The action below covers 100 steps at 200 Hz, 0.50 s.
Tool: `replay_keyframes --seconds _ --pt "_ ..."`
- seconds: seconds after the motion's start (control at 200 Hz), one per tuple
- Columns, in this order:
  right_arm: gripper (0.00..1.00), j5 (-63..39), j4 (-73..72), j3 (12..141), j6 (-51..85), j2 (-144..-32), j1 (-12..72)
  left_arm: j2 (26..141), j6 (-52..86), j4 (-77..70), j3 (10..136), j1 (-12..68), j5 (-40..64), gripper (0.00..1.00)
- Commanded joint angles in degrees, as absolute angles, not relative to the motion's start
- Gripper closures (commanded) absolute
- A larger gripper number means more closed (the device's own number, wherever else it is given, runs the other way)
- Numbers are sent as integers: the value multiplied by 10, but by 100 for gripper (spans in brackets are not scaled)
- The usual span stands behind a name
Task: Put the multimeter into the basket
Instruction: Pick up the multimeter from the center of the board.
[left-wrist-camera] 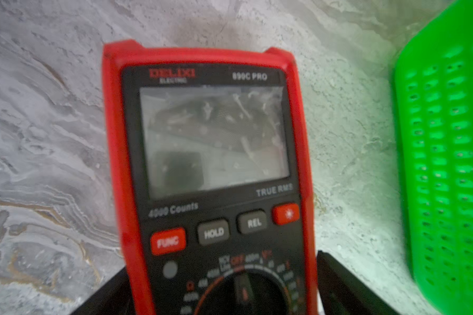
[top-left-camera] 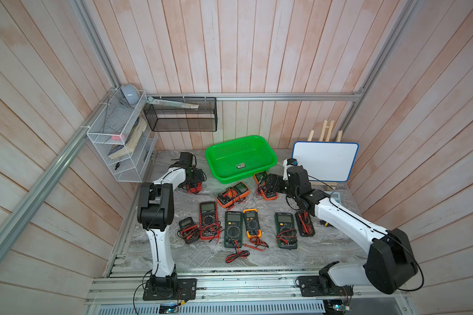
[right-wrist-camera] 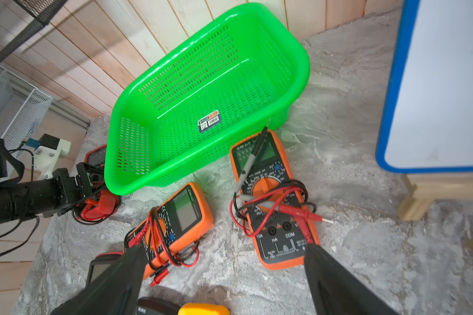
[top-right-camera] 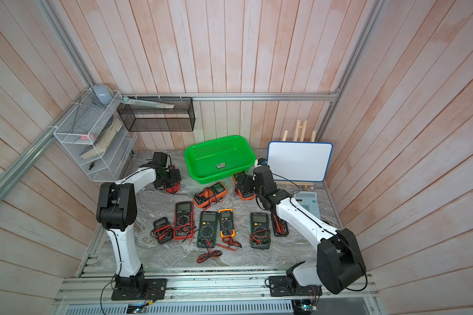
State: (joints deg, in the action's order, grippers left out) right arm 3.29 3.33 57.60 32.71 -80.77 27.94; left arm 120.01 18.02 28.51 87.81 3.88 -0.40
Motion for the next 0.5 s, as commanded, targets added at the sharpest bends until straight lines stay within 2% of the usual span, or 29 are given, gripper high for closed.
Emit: replay_keyframes --seconds 0.0,0.13,0.215,0.285,0.395,0.495 --pt "4 16 39 625 313 -840 265 1213 177 270 889 38 -8 8" --pt "4 0 40 686 314 -888 251 1209 179 263 877 36 3 30" --pt "4 -10 46 730 313 -920 244 1202 184 257 866 33 9 52" --pt "4 -12 52 764 311 -946 242 1191 190 251 854 30 14 74" --pt "4 -13 60 807 309 -980 239 1168 195 246 837 26 18 99" --pt "4 -12 61 834 308 -1006 236 1138 198 245 823 25 19 100"
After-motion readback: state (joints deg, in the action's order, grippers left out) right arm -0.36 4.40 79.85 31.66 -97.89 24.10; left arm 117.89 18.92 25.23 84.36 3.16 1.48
